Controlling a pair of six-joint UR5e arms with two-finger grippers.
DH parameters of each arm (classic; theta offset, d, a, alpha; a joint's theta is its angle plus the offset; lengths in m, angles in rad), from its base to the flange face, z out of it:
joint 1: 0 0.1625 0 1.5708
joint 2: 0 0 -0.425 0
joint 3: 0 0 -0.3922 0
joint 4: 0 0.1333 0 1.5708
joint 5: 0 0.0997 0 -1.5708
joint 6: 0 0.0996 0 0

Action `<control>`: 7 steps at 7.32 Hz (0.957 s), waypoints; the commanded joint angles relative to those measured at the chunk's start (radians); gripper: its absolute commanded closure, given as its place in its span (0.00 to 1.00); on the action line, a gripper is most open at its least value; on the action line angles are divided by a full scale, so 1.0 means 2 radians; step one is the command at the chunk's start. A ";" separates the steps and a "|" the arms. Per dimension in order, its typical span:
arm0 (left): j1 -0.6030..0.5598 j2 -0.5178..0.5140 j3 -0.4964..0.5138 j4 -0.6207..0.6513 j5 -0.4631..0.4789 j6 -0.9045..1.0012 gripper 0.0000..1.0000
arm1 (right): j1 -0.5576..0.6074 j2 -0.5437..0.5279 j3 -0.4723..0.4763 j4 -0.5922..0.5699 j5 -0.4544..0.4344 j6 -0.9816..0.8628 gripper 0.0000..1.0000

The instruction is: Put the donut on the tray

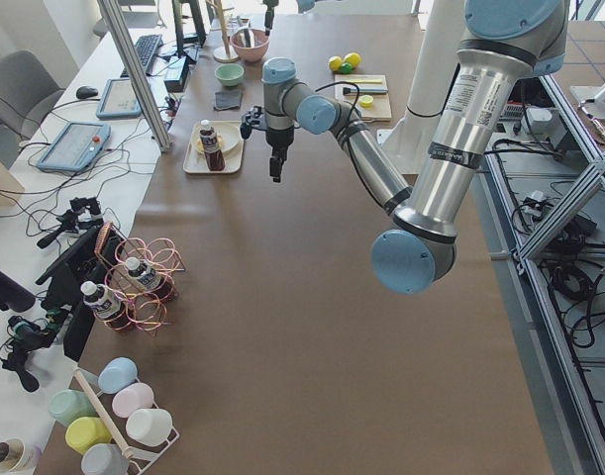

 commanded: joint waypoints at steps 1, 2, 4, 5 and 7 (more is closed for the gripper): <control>-0.074 0.088 0.021 -0.052 -0.020 0.142 0.02 | 0.091 -0.060 0.002 -0.062 0.004 -0.219 0.00; -0.110 0.127 0.031 -0.066 -0.033 0.210 0.02 | 0.116 -0.065 0.003 -0.089 0.001 -0.270 0.00; -0.194 0.170 0.071 -0.067 -0.058 0.360 0.02 | 0.130 -0.078 0.004 -0.092 -0.012 -0.296 0.00; -0.205 0.187 0.083 -0.070 -0.058 0.406 0.02 | 0.129 -0.091 0.011 -0.092 -0.024 -0.307 0.00; -0.224 0.223 0.084 -0.115 -0.058 0.431 0.02 | 0.128 -0.098 0.018 -0.092 -0.039 -0.307 0.00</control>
